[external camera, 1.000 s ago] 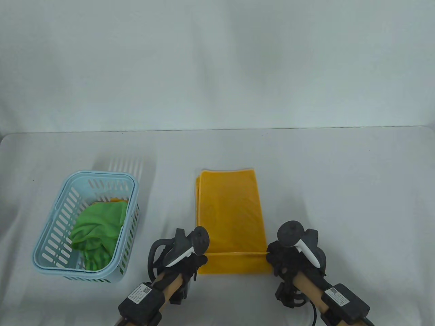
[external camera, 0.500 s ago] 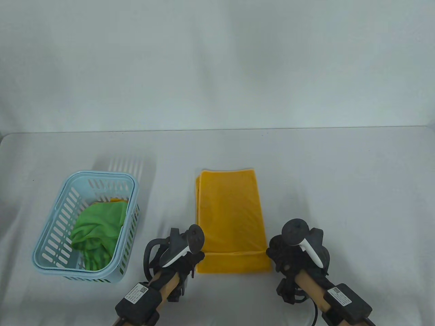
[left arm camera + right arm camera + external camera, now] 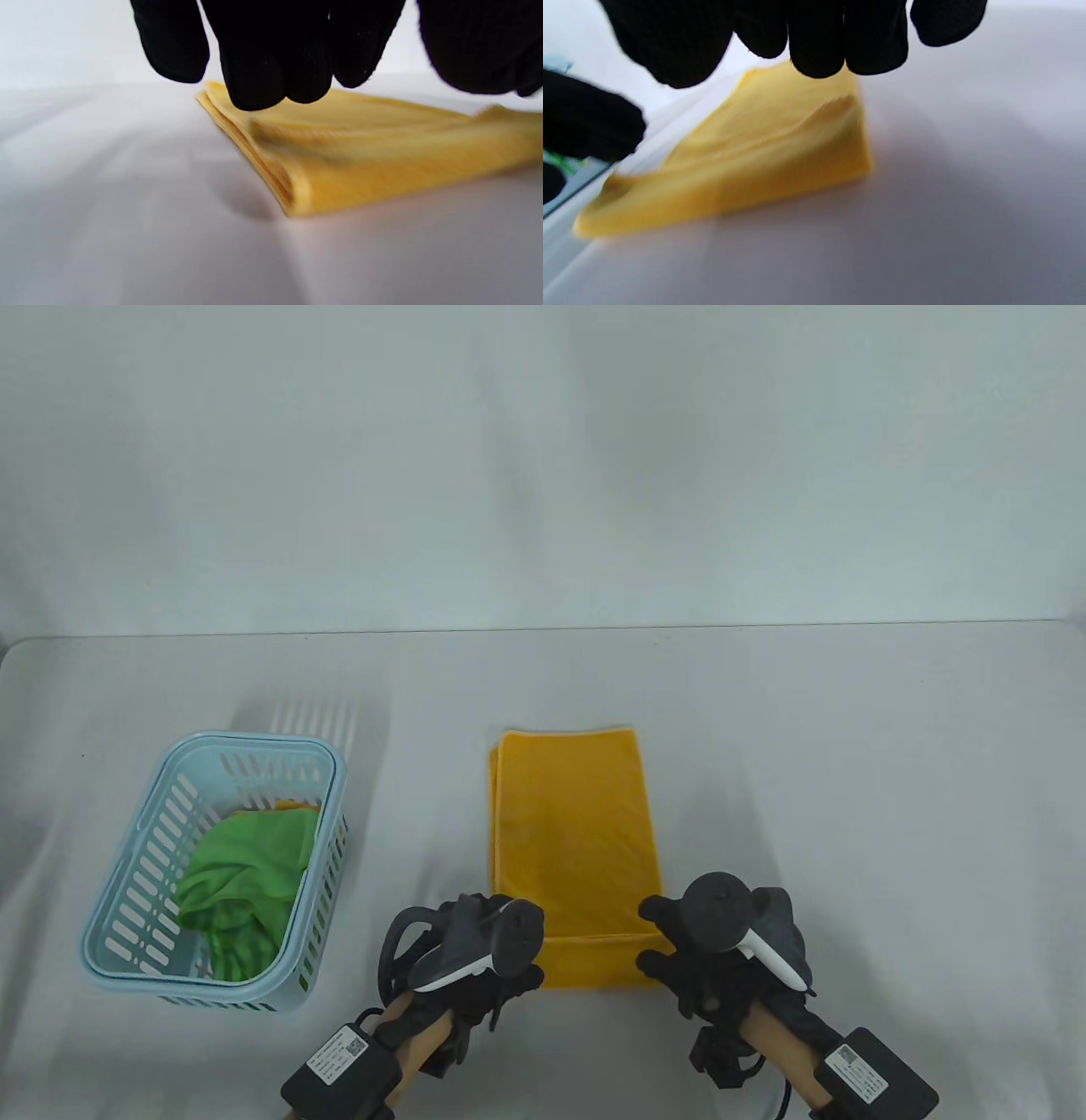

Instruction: Roll square towel into towel roll

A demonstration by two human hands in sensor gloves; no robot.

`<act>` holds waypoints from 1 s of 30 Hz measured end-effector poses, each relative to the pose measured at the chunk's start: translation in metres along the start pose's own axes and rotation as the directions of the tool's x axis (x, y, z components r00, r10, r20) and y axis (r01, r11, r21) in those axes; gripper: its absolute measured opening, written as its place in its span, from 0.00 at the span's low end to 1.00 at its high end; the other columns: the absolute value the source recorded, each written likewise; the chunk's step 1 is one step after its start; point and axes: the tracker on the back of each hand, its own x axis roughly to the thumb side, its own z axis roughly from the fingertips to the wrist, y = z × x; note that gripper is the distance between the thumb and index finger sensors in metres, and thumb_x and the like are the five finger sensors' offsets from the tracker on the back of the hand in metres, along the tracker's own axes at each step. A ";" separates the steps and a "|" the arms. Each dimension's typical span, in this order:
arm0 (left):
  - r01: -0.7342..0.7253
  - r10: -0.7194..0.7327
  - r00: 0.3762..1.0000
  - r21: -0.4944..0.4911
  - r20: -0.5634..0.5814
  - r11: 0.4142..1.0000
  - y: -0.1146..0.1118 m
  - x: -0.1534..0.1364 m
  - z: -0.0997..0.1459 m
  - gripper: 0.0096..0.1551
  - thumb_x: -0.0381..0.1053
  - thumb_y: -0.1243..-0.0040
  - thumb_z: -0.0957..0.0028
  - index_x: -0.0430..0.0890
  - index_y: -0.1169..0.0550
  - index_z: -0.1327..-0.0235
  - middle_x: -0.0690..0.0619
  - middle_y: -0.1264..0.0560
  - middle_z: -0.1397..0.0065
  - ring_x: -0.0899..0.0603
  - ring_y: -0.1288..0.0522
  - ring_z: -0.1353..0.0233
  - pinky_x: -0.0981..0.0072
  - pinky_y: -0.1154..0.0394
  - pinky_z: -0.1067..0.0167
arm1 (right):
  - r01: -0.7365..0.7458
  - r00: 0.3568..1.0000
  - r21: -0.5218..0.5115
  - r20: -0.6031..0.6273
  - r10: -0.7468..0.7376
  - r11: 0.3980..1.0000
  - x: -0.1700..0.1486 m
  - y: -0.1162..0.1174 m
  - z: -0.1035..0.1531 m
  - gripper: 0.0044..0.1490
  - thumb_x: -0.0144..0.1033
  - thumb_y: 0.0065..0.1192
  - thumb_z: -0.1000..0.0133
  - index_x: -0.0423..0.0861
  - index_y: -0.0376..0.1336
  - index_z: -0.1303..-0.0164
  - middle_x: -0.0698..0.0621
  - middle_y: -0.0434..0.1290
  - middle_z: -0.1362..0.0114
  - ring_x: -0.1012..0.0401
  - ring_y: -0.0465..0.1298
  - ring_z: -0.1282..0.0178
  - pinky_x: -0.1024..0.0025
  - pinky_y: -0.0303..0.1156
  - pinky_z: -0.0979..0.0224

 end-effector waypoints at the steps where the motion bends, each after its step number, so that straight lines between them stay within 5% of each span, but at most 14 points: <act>1: 0.020 -0.020 1.000 -0.016 0.007 1.000 -0.004 0.004 -0.001 0.43 0.66 0.36 0.66 0.61 0.30 0.32 0.59 0.30 0.26 0.46 0.26 0.27 0.45 0.31 0.28 | -0.033 0.999 0.020 0.020 0.033 0.999 0.003 0.005 -0.001 0.45 0.52 0.68 0.62 0.58 0.56 0.33 0.54 0.65 0.26 0.50 0.67 0.26 0.45 0.64 0.27; 7: 0.145 -0.144 0.989 -0.061 0.022 0.988 -0.020 0.013 -0.006 0.42 0.65 0.37 0.65 0.60 0.30 0.31 0.58 0.31 0.25 0.45 0.26 0.26 0.45 0.31 0.28 | -0.288 0.957 0.014 0.005 0.288 0.957 0.009 0.029 -0.004 0.45 0.51 0.69 0.62 0.56 0.58 0.32 0.54 0.62 0.24 0.49 0.64 0.23 0.44 0.61 0.24; 13: 0.149 -0.148 0.989 -0.049 0.019 0.988 -0.022 0.012 -0.005 0.42 0.65 0.37 0.64 0.59 0.31 0.31 0.58 0.32 0.24 0.45 0.27 0.26 0.47 0.30 0.28 | -0.386 0.922 -0.039 -0.002 0.387 0.922 0.009 0.040 -0.005 0.44 0.50 0.70 0.62 0.56 0.57 0.34 0.55 0.60 0.24 0.50 0.65 0.24 0.45 0.61 0.24; 18: 0.163 -0.162 0.987 -0.039 0.007 0.986 -0.024 0.012 -0.006 0.42 0.66 0.38 0.65 0.61 0.33 0.31 0.59 0.34 0.25 0.46 0.27 0.26 0.49 0.30 0.27 | -0.428 0.901 -0.139 0.013 0.434 0.893 0.014 0.042 -0.004 0.33 0.45 0.65 0.57 0.54 0.62 0.40 0.54 0.66 0.28 0.50 0.71 0.28 0.46 0.66 0.27; 30: 0.114 -0.116 0.993 -0.058 -0.035 0.992 -0.028 0.001 -0.015 0.45 0.65 0.37 0.64 0.61 0.40 0.31 0.61 0.38 0.26 0.50 0.31 0.29 0.50 0.33 0.25 | -0.078 0.997 -0.098 -0.032 0.076 0.992 -0.012 0.013 -0.016 0.30 0.49 0.62 0.57 0.57 0.69 0.43 0.56 0.75 0.33 0.53 0.76 0.32 0.49 0.70 0.31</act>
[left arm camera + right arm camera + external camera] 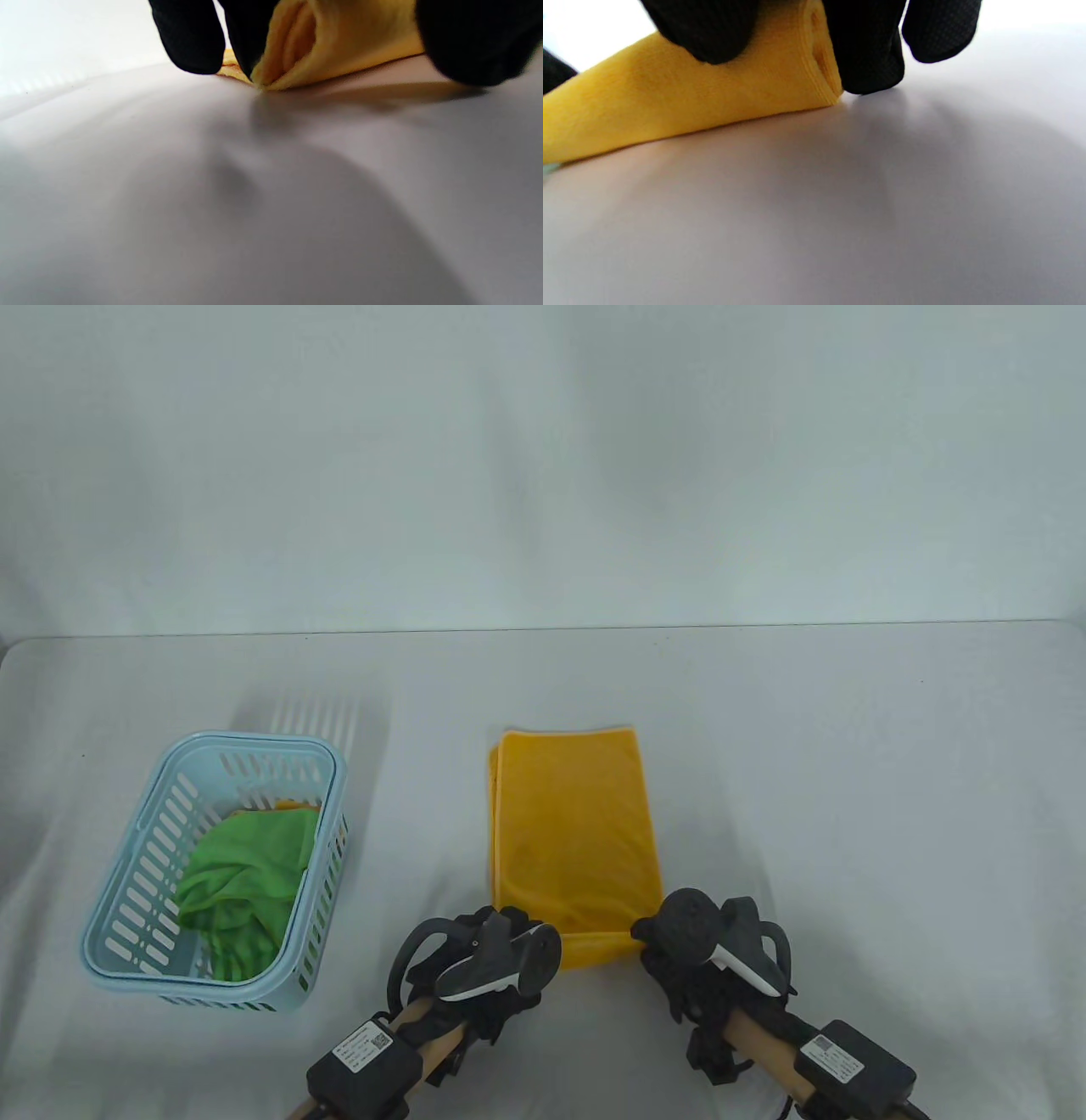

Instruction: Roll square towel into towel roll

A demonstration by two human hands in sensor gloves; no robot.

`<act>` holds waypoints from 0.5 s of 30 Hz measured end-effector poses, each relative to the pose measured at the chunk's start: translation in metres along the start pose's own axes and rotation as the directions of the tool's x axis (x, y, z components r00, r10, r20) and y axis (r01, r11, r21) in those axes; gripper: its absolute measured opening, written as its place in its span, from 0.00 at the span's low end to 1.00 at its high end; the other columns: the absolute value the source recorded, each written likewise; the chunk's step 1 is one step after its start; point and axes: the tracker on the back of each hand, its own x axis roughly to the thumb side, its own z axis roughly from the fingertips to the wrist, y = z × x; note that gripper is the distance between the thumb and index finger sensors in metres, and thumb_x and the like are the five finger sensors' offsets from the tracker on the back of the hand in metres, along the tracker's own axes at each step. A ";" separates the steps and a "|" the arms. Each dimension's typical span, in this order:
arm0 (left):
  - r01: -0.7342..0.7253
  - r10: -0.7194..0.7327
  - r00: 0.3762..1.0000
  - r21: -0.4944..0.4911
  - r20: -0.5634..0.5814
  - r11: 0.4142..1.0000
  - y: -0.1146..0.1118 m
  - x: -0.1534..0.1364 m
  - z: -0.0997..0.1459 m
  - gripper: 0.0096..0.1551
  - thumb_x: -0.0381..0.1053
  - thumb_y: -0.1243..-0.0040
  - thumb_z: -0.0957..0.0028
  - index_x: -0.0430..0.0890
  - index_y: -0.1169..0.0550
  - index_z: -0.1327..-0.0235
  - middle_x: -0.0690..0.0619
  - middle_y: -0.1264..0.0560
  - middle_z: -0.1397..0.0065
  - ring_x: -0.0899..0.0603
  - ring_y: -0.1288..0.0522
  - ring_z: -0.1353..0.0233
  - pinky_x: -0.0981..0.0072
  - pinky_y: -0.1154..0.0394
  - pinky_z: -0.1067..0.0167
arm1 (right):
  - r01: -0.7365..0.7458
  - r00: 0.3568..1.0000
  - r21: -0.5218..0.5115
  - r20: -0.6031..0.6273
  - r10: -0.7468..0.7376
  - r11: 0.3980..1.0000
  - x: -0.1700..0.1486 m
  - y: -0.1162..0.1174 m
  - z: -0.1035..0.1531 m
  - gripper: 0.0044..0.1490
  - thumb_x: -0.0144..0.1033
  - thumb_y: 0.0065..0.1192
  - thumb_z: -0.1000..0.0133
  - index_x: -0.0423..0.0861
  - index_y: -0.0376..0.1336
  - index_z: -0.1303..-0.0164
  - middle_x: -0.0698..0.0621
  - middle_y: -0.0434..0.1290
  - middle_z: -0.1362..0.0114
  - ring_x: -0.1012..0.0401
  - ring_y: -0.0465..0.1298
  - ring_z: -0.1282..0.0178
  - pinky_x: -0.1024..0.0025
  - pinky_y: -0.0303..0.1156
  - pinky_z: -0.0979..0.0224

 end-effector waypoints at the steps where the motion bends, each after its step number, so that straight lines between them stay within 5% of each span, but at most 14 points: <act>1: -0.003 0.003 1.000 0.002 -0.005 1.000 0.001 -0.001 0.000 0.44 0.62 0.37 0.62 0.61 0.40 0.31 0.61 0.38 0.26 0.50 0.30 0.29 0.50 0.32 0.26 | 0.016 1.000 0.003 -0.006 -0.016 1.000 -0.001 -0.001 -0.001 0.30 0.49 0.62 0.57 0.57 0.69 0.43 0.56 0.75 0.33 0.53 0.76 0.33 0.49 0.70 0.31; 7: -0.214 0.214 0.976 0.006 -0.038 0.977 0.009 -0.023 -0.001 0.33 0.56 0.40 0.57 0.61 0.31 0.34 0.62 0.27 0.31 0.51 0.21 0.34 0.50 0.28 0.28 | 0.133 0.990 0.021 -0.047 -0.132 0.991 -0.011 -0.005 -0.006 0.30 0.51 0.61 0.57 0.58 0.68 0.43 0.56 0.77 0.36 0.54 0.76 0.34 0.49 0.70 0.32; 15: -0.399 0.397 0.914 -0.009 -0.086 0.917 0.011 -0.043 0.002 0.31 0.60 0.37 0.61 0.58 0.21 0.41 0.62 0.15 0.43 0.51 0.12 0.46 0.51 0.23 0.35 | 0.277 0.959 0.064 -0.076 -0.272 0.959 -0.019 -0.003 -0.007 0.30 0.51 0.60 0.57 0.56 0.69 0.44 0.55 0.82 0.48 0.54 0.80 0.46 0.49 0.73 0.36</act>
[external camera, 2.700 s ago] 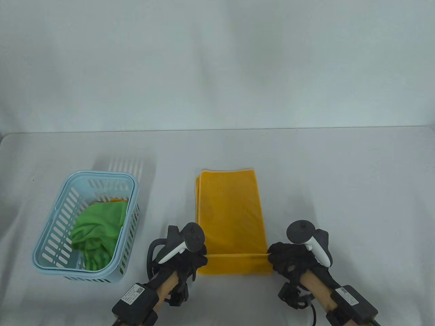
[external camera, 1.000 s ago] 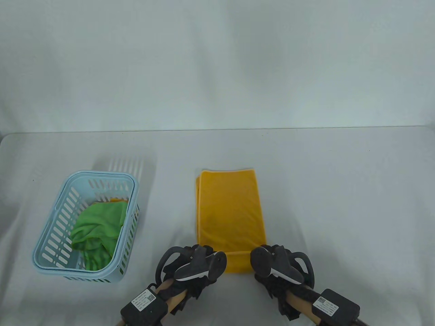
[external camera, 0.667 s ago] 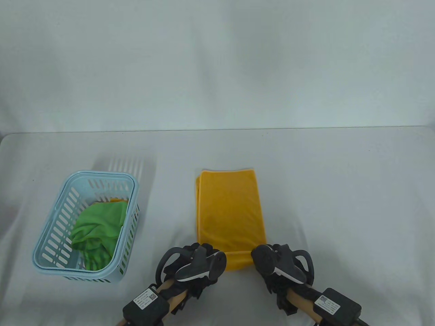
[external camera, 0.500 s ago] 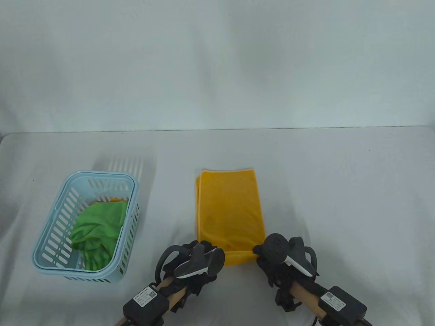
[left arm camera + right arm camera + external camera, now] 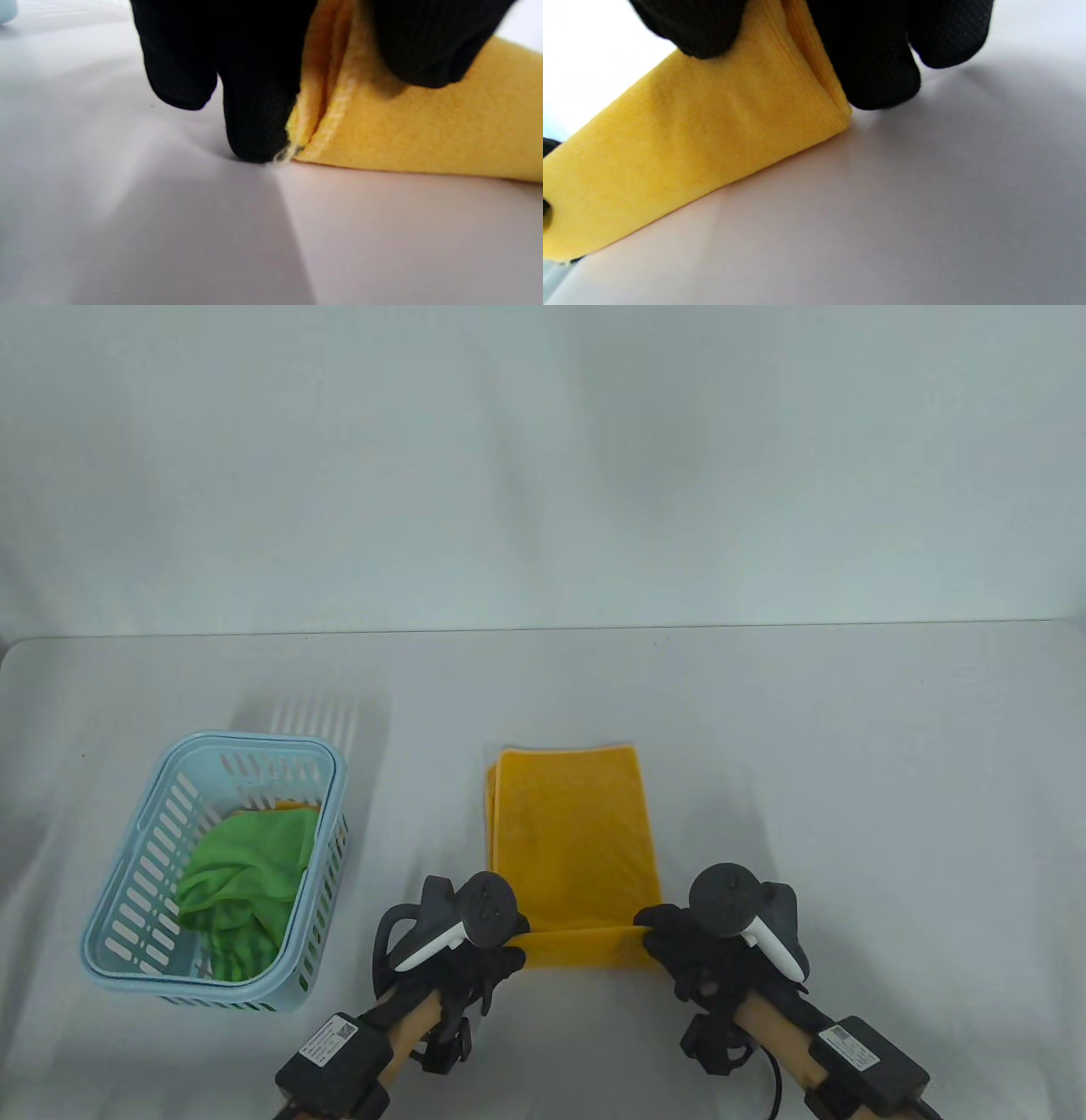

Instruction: Roll square towel into towel roll

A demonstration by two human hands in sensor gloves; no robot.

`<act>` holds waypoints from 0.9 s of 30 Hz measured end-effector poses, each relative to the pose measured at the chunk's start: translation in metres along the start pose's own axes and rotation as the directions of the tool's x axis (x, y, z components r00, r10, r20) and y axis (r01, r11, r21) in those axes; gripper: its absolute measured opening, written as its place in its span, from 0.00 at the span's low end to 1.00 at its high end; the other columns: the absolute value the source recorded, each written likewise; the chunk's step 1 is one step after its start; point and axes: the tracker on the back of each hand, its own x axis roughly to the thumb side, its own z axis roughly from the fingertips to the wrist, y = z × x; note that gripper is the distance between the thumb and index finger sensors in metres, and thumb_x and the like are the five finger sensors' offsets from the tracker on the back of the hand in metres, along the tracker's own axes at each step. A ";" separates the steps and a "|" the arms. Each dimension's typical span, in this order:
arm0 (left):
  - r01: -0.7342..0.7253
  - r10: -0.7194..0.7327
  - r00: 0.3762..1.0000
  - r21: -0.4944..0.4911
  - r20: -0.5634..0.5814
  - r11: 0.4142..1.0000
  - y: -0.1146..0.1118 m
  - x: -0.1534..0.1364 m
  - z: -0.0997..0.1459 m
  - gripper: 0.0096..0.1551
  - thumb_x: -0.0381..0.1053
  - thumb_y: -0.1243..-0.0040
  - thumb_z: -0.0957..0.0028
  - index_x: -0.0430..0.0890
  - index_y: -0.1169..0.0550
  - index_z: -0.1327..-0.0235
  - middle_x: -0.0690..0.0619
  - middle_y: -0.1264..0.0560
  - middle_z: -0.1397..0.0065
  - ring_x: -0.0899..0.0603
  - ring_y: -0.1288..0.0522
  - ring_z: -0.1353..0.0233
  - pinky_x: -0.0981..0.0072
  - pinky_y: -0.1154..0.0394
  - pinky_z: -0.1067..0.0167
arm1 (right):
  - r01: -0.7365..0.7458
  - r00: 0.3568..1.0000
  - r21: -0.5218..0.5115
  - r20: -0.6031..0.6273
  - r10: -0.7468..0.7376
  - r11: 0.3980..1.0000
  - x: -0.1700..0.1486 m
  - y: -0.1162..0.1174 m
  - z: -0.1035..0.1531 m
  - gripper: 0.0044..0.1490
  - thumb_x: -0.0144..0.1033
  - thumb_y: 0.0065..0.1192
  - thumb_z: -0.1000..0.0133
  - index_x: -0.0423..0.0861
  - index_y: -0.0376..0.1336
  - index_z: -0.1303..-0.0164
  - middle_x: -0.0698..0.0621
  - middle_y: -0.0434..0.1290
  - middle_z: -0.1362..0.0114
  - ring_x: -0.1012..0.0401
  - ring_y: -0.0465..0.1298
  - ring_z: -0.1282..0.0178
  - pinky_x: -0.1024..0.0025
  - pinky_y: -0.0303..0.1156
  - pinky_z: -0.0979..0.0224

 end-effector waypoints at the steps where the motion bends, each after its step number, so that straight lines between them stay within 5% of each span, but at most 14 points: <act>1: -0.006 0.006 1.000 0.001 -0.007 1.000 0.000 -0.001 0.000 0.30 0.60 0.37 0.61 0.58 0.21 0.42 0.62 0.15 0.44 0.51 0.11 0.47 0.51 0.22 0.35 | 0.008 1.000 -0.004 -0.006 -0.008 1.000 -0.001 0.000 -0.001 0.30 0.52 0.60 0.57 0.56 0.69 0.44 0.55 0.83 0.49 0.54 0.80 0.48 0.50 0.72 0.36; 11: 0.014 -0.010 0.996 0.037 -0.090 0.999 -0.002 -0.004 -0.003 0.29 0.63 0.38 0.62 0.58 0.19 0.46 0.62 0.15 0.47 0.51 0.12 0.49 0.51 0.23 0.36 | 0.035 0.999 0.009 -0.026 -0.034 0.999 -0.005 -0.003 -0.002 0.41 0.58 0.66 0.63 0.57 0.64 0.38 0.55 0.79 0.42 0.53 0.78 0.42 0.48 0.70 0.35; 15: 0.030 -0.023 0.991 0.052 -0.134 0.998 -0.002 -0.006 -0.005 0.28 0.65 0.38 0.62 0.58 0.18 0.49 0.62 0.15 0.49 0.51 0.13 0.51 0.51 0.22 0.37 | -0.032 0.999 -0.035 -0.045 0.031 0.999 -0.005 -0.001 -0.004 0.34 0.49 0.67 0.59 0.57 0.66 0.40 0.56 0.80 0.45 0.55 0.79 0.46 0.50 0.71 0.35; 27: 0.072 -0.046 0.971 0.105 -0.235 0.992 -0.002 -0.017 -0.009 0.34 0.68 0.41 0.62 0.59 0.23 0.41 0.62 0.19 0.43 0.51 0.16 0.48 0.50 0.25 0.35 | -0.067 0.994 -0.119 -0.099 0.055 0.991 -0.006 0.000 -0.009 0.35 0.52 0.65 0.60 0.58 0.65 0.40 0.56 0.79 0.47 0.55 0.78 0.49 0.51 0.71 0.38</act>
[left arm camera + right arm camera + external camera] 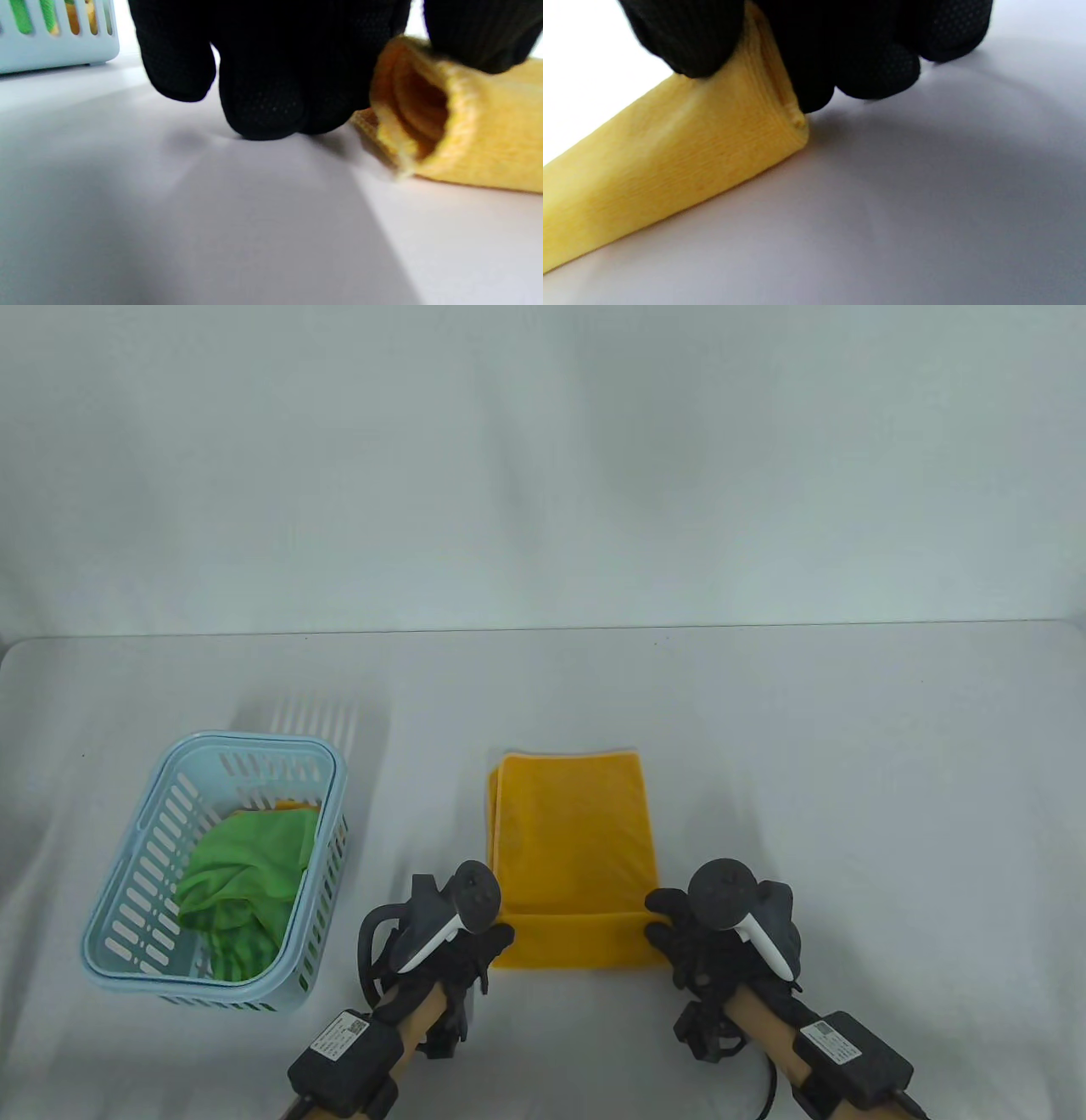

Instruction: Roll square towel into towel roll

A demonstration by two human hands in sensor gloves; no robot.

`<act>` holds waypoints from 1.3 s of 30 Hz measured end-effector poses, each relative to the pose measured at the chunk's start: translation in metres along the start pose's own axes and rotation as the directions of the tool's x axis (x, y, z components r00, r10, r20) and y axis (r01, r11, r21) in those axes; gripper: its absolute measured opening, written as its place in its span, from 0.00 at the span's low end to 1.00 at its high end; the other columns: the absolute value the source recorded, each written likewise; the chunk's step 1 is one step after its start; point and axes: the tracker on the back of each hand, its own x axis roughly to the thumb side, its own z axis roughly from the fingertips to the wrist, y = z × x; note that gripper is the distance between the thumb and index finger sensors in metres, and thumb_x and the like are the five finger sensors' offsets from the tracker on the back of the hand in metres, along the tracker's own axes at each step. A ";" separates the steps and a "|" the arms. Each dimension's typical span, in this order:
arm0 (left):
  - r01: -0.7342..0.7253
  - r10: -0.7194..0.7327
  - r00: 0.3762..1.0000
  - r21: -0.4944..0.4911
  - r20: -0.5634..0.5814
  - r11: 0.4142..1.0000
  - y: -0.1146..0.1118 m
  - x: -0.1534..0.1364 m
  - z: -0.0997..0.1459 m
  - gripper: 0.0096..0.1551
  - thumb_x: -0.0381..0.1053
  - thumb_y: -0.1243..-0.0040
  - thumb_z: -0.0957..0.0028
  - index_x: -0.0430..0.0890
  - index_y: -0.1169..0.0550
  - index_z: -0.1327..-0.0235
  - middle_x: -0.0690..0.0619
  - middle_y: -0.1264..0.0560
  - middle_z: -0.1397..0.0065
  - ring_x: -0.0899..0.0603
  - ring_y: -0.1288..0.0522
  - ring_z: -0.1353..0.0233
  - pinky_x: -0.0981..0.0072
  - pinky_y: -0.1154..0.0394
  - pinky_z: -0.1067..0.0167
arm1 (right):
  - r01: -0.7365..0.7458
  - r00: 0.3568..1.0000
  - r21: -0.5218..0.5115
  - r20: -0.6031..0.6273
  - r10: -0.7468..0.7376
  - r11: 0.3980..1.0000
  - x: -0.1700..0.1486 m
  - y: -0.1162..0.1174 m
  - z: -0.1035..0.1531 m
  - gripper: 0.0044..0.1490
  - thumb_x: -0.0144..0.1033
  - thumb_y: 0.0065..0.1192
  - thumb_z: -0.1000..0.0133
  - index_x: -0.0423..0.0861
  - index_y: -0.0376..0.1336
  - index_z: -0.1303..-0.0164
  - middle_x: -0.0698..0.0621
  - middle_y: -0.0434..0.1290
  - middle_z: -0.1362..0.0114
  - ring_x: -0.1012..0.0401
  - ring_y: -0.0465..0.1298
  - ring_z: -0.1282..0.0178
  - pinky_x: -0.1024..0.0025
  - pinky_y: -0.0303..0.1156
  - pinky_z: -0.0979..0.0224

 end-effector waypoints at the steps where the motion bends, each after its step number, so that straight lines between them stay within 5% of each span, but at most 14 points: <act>1: -0.003 0.003 1.000 0.003 -0.007 1.000 0.000 -0.001 0.000 0.34 0.68 0.41 0.62 0.59 0.23 0.40 0.62 0.19 0.43 0.51 0.16 0.48 0.50 0.25 0.35 | 0.004 1.000 0.000 -0.004 -0.004 1.000 -0.001 -0.001 -0.001 0.35 0.53 0.65 0.60 0.58 0.65 0.40 0.56 0.79 0.46 0.55 0.78 0.48 0.51 0.71 0.37; 15: 0.018 -0.027 0.998 0.140 0.063 0.990 0.021 0.004 0.015 0.43 0.72 0.39 0.66 0.58 0.26 0.34 0.59 0.21 0.33 0.47 0.17 0.37 0.48 0.26 0.31 | 0.045 0.997 -0.087 0.072 -0.038 0.995 0.007 -0.024 0.012 0.41 0.56 0.65 0.61 0.58 0.61 0.36 0.54 0.75 0.35 0.52 0.75 0.36 0.47 0.69 0.32; 19: 0.062 -0.100 0.973 0.184 0.208 0.981 0.026 0.024 0.029 0.44 0.71 0.39 0.66 0.60 0.29 0.32 0.60 0.25 0.29 0.47 0.21 0.32 0.47 0.28 0.29 | 0.010 0.985 -0.102 0.173 0.008 0.995 0.021 -0.026 0.025 0.43 0.57 0.65 0.62 0.59 0.60 0.35 0.54 0.73 0.33 0.51 0.73 0.33 0.46 0.67 0.30; 22: 0.153 -0.182 0.911 0.107 0.370 0.982 0.014 0.043 0.035 0.42 0.67 0.38 0.64 0.63 0.31 0.31 0.60 0.32 0.25 0.47 0.27 0.26 0.46 0.32 0.27 | -0.071 0.950 0.022 0.307 0.061 0.997 0.032 -0.013 0.029 0.43 0.52 0.65 0.60 0.59 0.56 0.32 0.55 0.65 0.27 0.51 0.66 0.26 0.44 0.61 0.26; 27: 0.301 -0.330 0.878 0.138 0.346 0.944 -0.003 0.054 0.032 0.43 0.66 0.38 0.64 0.62 0.33 0.31 0.60 0.34 0.24 0.47 0.28 0.25 0.46 0.32 0.26 | -0.295 0.918 0.005 0.280 0.282 0.955 0.037 0.007 0.027 0.37 0.39 0.64 0.56 0.60 0.57 0.34 0.57 0.63 0.25 0.52 0.63 0.23 0.43 0.58 0.23; 39: 0.352 -0.359 0.890 0.076 0.280 0.933 -0.019 0.046 0.017 0.49 0.66 0.39 0.63 0.61 0.43 0.26 0.60 0.42 0.20 0.48 0.35 0.21 0.47 0.35 0.24 | -0.427 0.883 0.037 0.232 0.408 0.903 0.028 0.029 0.015 0.50 0.55 0.67 0.61 0.60 0.50 0.29 0.59 0.54 0.20 0.51 0.57 0.18 0.40 0.53 0.21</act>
